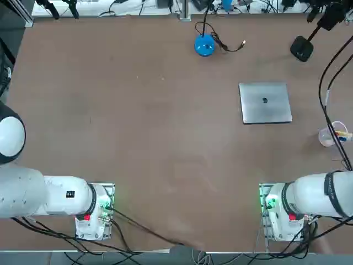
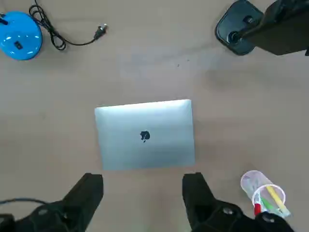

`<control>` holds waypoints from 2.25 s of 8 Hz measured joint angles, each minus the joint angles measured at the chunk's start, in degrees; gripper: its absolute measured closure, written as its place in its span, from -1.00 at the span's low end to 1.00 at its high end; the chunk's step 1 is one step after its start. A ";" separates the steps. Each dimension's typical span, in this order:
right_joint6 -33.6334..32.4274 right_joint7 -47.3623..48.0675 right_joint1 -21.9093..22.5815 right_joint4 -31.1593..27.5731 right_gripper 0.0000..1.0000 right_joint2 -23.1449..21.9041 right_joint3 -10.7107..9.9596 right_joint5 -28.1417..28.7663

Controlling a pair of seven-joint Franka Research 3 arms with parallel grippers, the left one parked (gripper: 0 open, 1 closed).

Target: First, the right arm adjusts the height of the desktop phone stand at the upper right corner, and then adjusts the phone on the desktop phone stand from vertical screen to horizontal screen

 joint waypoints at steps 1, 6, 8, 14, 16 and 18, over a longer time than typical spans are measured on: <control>-0.06 0.00 0.00 0.12 -1.00 -0.04 0.00 0.00; -3.98 0.00 -0.53 8.48 -1.00 3.36 -1.09 -0.18; -4.57 -0.27 -1.81 15.24 -1.00 7.99 -3.39 -0.20; -3.99 -8.38 -9.96 31.37 -1.00 20.87 -5.02 -0.13; 0.11 -9.36 -11.92 32.01 -0.94 23.28 -5.02 -0.09; 3.29 -9.27 -12.85 34.38 -0.91 27.03 -5.03 1.15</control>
